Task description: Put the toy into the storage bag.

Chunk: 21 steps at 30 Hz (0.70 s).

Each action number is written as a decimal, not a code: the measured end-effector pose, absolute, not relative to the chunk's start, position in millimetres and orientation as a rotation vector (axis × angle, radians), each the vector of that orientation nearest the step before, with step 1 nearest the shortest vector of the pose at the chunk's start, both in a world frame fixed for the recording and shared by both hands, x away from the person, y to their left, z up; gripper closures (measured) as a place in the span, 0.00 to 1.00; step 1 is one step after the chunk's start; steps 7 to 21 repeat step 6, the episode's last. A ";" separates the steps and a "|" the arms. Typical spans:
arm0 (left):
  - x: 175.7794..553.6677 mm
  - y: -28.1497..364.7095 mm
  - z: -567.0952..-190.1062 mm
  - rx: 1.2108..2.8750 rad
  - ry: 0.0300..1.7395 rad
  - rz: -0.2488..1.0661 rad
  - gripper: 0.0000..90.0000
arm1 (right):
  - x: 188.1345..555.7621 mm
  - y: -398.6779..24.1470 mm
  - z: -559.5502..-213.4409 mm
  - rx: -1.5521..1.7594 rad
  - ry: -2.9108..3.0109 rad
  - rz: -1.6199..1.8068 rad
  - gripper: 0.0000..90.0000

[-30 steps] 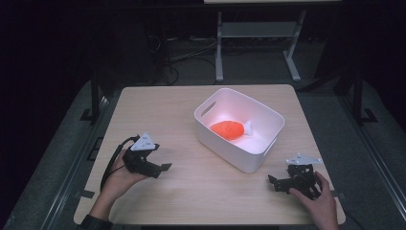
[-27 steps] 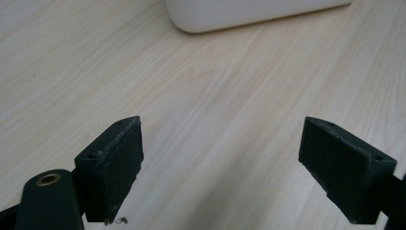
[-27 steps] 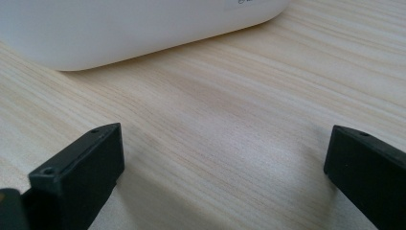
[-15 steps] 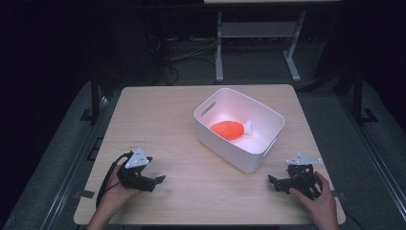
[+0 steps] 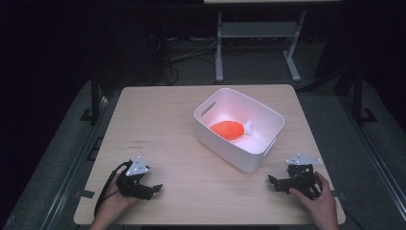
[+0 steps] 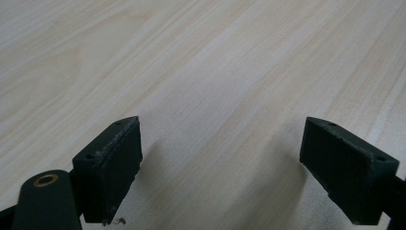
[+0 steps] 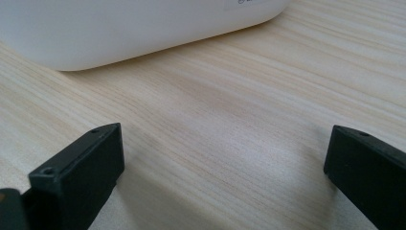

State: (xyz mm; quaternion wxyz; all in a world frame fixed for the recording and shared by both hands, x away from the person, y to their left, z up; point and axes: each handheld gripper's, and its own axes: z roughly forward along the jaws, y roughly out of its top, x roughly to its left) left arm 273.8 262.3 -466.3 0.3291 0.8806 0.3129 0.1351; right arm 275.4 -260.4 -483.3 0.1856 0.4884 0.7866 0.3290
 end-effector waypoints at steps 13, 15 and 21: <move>274.5 263.8 -468.0 2.298 0.823 0.342 0.15 | 275.4 -260.4 -483.3 1.376 2.216 0.927 0.00; 274.5 263.8 -468.0 2.298 0.823 0.342 0.15 | 275.4 -260.4 -483.3 1.376 2.216 0.927 0.00; 274.5 263.8 -468.0 2.298 0.823 0.342 0.15 | 275.4 -260.4 -483.3 1.376 2.216 0.927 0.00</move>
